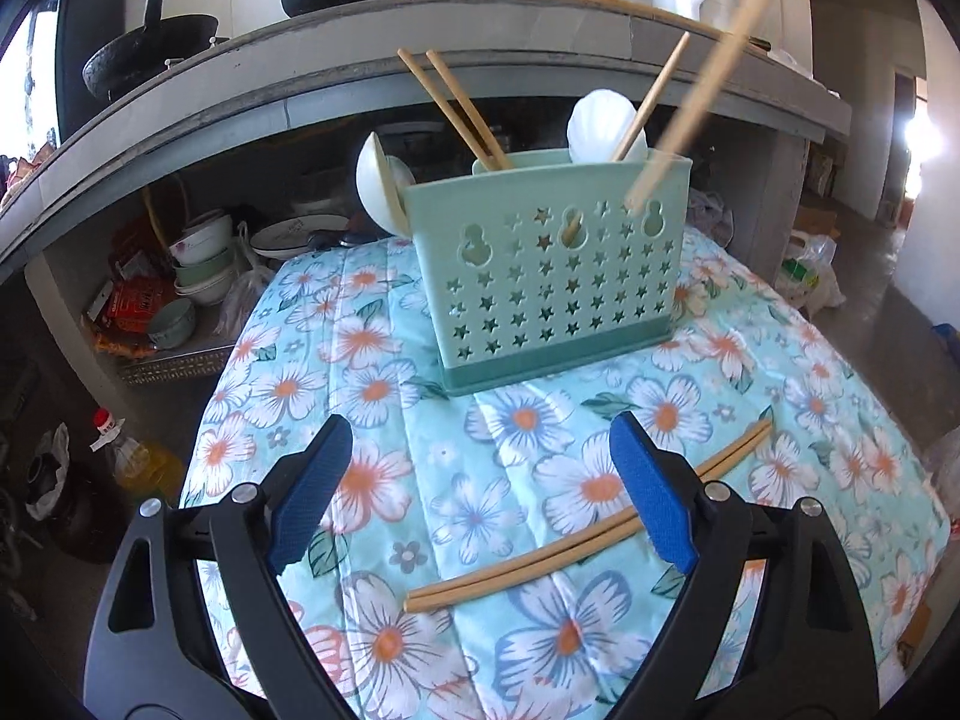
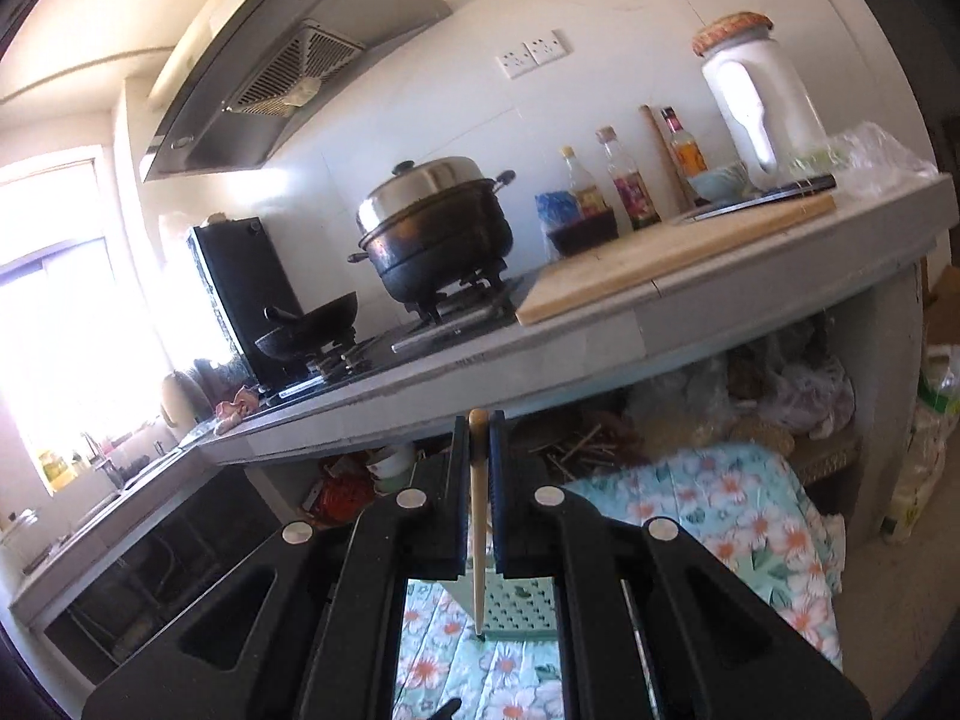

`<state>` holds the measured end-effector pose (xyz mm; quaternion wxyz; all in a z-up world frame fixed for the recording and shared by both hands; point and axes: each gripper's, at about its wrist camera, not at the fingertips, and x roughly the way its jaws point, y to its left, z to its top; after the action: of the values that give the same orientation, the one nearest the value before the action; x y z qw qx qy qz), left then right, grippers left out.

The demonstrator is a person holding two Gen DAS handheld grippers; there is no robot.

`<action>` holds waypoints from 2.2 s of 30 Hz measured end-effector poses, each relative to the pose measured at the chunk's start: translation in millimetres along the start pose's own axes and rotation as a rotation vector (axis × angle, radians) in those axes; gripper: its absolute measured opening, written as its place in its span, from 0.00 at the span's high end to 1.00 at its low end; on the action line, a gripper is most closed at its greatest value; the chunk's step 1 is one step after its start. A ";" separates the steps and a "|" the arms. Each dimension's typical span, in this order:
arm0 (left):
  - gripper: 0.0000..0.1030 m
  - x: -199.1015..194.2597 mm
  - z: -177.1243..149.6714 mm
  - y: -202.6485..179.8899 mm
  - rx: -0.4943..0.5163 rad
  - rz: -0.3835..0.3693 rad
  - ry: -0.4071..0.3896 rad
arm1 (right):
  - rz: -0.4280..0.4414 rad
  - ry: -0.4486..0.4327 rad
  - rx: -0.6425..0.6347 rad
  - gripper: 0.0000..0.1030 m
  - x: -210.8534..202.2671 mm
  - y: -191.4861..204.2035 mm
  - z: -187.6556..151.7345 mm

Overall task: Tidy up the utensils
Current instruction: 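Carry the chopstick over the green holder and drop it in with the right gripper, then move both grippers back toward the last chopsticks on the quilt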

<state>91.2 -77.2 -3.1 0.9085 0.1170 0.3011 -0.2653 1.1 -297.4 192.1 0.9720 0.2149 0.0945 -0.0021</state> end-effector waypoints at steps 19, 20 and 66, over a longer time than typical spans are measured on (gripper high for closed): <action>0.18 8.2 -3.8 6.9 -0.020 -0.002 0.021 | -0.171 0.056 -0.490 0.94 124.2 73.7 -34.5; 0.18 8.5 -4.0 7.0 -0.020 -0.001 0.022 | -0.157 0.086 -0.520 0.94 129.0 76.4 -44.3; 0.18 21.1 -15.9 -43.9 0.169 0.019 0.111 | -0.488 0.683 -0.015 0.06 12.6 -96.8 -268.5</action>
<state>73.5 -116.5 -30.9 0.8796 0.2105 0.3266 -0.2744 -40.0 -272.5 -89.4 0.8574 0.1676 0.4595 -0.1601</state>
